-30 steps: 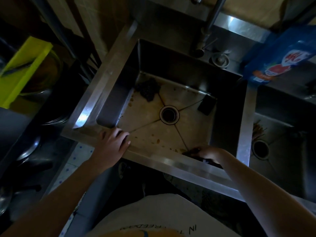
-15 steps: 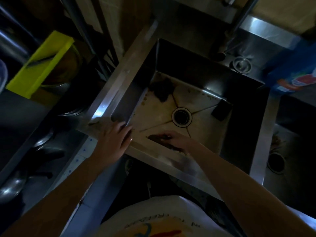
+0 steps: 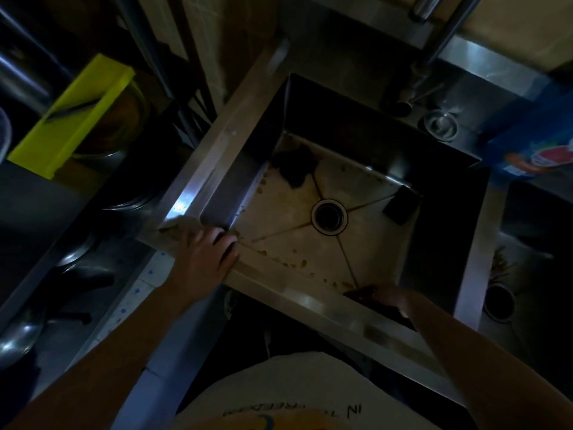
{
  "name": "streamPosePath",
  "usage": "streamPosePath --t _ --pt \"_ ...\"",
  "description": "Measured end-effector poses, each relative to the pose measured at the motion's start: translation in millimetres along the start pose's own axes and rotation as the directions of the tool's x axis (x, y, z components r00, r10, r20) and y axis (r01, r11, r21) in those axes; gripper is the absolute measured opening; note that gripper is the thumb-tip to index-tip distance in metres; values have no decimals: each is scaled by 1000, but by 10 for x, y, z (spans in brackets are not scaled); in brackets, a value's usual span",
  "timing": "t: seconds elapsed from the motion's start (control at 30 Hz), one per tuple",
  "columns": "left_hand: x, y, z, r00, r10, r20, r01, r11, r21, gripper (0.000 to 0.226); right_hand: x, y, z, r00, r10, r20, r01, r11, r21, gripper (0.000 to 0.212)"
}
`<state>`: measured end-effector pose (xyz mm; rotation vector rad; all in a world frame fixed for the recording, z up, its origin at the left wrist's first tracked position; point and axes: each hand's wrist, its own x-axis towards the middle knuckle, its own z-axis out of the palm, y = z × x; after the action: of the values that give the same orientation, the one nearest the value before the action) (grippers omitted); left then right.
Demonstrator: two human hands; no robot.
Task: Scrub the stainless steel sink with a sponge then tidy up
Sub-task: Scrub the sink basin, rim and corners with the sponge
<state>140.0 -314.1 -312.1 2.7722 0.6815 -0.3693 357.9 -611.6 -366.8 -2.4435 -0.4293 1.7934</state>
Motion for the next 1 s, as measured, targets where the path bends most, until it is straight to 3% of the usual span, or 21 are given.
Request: streamPosePath --t 0.17,0.3,0.4,0.53,0.7,0.87,1.0 --pt "11 -33 21 995 19 99 -26 997 70 52 202 -929 127 976 -217 27 208 960 187 25" --pt "-23 -62 -63 998 68 4 -68 998 -17 42 393 -1833 236 917 -399 -11 390 890 236 30" --pt "-76 -177 -122 998 50 -34 -54 989 -137 45 461 -2199 316 902 -432 -15 418 864 279 29" --pt "-125 -291 -156 999 31 7 -30 997 -75 50 444 -2194 335 884 -463 -57 459 840 288 31" --pt "-111 -280 -187 999 28 24 -26 996 -87 54 415 -1465 278 941 -339 0 331 917 224 7" --pt "-38 -139 -180 999 35 36 -31 996 -89 62 269 -469 188 993 -119 -27 122 977 175 31" --pt "17 -61 -69 997 61 37 -56 992 -113 41 71 152 74 999 44 30 -52 935 350 37"
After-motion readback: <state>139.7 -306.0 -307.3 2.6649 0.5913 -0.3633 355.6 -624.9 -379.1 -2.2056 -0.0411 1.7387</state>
